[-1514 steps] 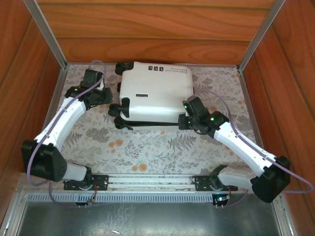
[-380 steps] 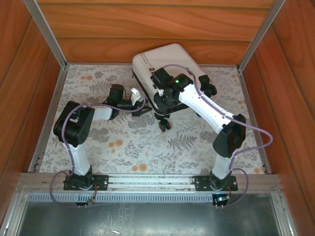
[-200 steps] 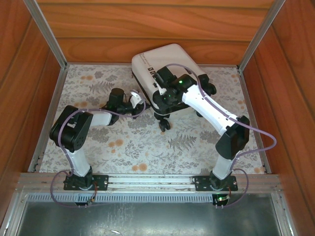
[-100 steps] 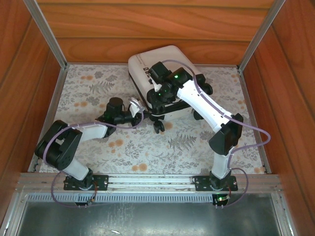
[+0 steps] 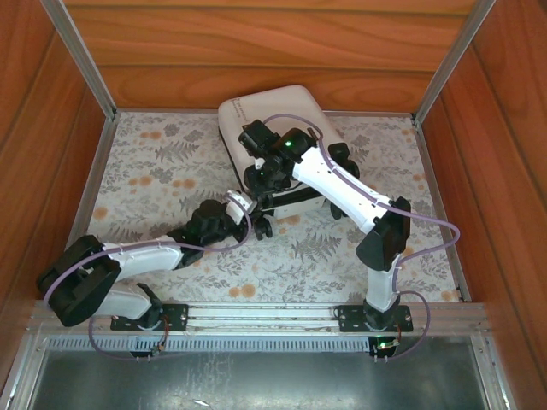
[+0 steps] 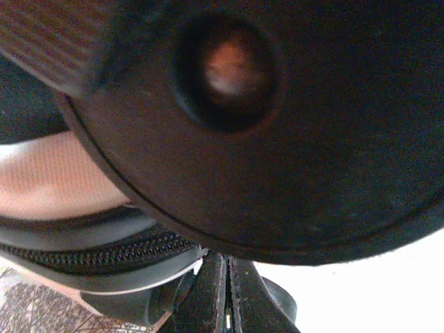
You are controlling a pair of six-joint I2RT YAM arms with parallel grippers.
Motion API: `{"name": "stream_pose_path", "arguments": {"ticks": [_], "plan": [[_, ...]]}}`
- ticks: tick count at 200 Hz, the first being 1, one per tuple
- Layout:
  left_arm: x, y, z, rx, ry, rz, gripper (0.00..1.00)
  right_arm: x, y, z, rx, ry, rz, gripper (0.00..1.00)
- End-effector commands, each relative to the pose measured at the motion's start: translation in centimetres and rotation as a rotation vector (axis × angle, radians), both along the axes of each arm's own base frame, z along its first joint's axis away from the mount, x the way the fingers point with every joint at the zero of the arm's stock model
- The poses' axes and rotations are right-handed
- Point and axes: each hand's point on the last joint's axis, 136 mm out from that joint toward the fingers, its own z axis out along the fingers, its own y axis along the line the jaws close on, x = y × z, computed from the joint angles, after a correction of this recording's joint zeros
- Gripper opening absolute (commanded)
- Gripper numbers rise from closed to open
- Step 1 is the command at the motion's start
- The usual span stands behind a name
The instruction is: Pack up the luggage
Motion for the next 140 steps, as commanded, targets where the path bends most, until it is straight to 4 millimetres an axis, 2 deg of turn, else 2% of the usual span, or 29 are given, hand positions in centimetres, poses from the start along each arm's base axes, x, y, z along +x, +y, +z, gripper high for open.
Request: {"name": "stream_pose_path", "arguments": {"ticks": [1,32,53,73,105,140], "plan": [[-3.8,-3.8,2.3,-0.057,-0.038,-0.083,0.0,5.1,7.8,4.5,0.322,-0.218,-0.088,0.0],[-3.4,-4.8,2.3,-0.048,-0.048,-0.001,0.0,4.6,11.3,3.8,0.369,-0.166,-0.041,0.0],[-3.5,-5.9,2.4,-0.049,-0.055,-0.001,0.0,3.9,13.4,4.0,0.397,-0.148,0.015,0.0],[-3.8,-6.8,2.2,-0.024,-0.085,-0.007,0.0,3.3,14.7,4.7,0.426,-0.148,0.061,0.0],[-3.0,-8.3,0.9,0.026,-0.098,0.004,0.0,2.5,16.0,4.5,0.434,-0.114,0.132,0.0],[-1.8,-11.0,-2.1,0.119,-0.113,0.001,0.0,0.1,18.5,4.7,0.506,-0.035,0.301,0.0]]}}
